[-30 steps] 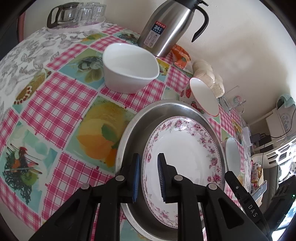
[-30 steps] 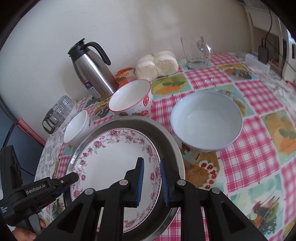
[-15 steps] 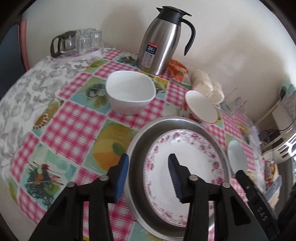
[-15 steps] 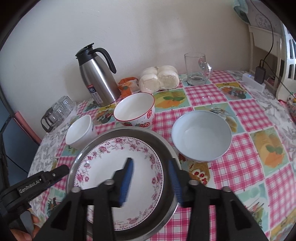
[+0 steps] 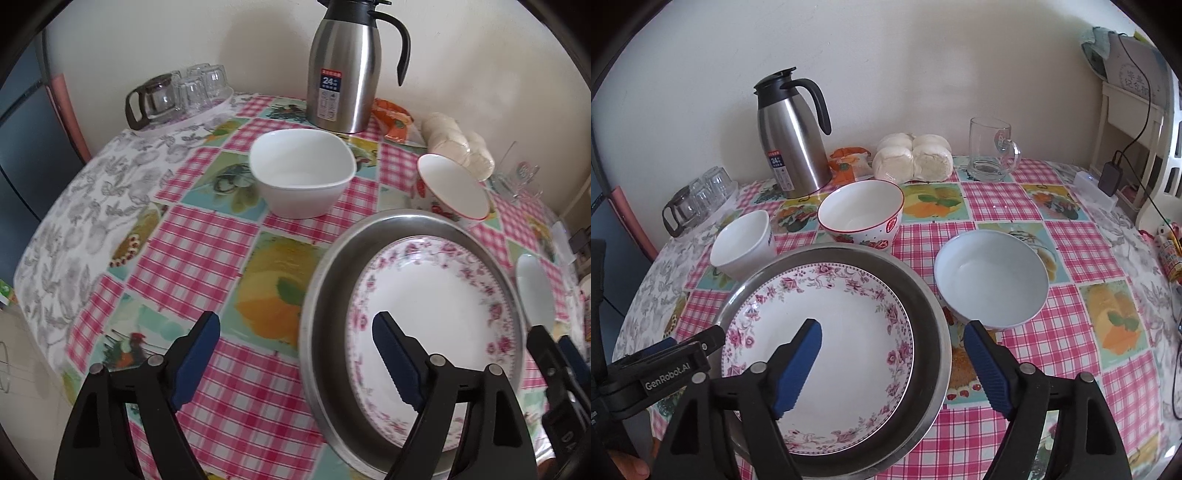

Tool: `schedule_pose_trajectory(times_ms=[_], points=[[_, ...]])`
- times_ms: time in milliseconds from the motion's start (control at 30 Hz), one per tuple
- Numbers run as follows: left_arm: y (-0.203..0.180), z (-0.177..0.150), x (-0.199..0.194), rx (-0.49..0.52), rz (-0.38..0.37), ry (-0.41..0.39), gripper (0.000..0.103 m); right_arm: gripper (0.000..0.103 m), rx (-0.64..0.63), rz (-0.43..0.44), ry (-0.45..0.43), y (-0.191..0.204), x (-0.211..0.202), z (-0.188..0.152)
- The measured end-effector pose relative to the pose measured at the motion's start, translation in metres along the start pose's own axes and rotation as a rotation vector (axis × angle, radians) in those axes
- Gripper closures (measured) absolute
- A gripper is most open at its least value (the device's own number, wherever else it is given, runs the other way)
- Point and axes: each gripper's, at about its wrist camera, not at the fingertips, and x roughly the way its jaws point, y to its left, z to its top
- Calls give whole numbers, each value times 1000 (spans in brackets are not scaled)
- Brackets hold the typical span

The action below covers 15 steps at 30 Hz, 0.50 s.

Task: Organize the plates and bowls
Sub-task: 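Move both tools back and over to the red-rimmed white bowl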

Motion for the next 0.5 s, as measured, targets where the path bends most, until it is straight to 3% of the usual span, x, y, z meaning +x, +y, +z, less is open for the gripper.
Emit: schedule_pose_trajectory(times_ms=[200,300,500], points=[[1,-1,1,8,29,-13,12,12,-3,-11,4,-1,2,0],[0,0,0,16,36,-26,10,1,-8,-20,9,0,3,0],[-3,1,-4,27,39,-60,9,0,-28,-53,0,0,4,-1]])
